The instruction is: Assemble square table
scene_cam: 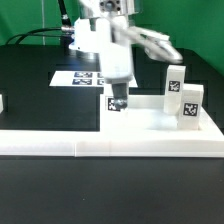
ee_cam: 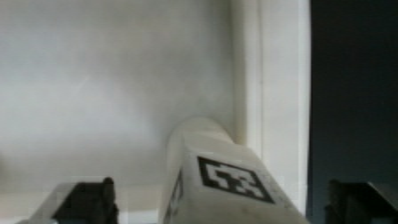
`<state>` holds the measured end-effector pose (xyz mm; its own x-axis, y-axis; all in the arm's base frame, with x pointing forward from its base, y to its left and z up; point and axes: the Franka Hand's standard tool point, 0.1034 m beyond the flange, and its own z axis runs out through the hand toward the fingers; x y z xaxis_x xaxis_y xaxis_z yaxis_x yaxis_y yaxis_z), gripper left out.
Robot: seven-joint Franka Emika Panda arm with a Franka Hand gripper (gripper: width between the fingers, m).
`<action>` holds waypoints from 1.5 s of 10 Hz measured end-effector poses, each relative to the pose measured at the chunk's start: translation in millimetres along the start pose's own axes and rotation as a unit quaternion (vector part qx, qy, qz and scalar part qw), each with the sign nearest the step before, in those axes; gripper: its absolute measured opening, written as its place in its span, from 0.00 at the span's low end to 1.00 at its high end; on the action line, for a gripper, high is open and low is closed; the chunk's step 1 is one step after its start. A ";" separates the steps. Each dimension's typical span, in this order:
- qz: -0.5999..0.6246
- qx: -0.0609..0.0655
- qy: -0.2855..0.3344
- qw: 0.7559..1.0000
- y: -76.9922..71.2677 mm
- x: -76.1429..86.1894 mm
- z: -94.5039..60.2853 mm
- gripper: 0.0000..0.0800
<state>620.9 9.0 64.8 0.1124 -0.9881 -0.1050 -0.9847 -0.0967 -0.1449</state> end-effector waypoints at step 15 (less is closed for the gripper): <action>-0.420 -0.037 0.021 0.907 -6.2 2.3 -5.8 0.37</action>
Offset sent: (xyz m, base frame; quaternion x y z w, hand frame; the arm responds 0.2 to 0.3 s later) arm 0.0000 0.0000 0.0000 0.0000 0.0000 -0.1938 0.9810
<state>626.5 6.7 71.2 0.8229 -0.5661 0.0489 -0.5608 -0.8230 -0.0900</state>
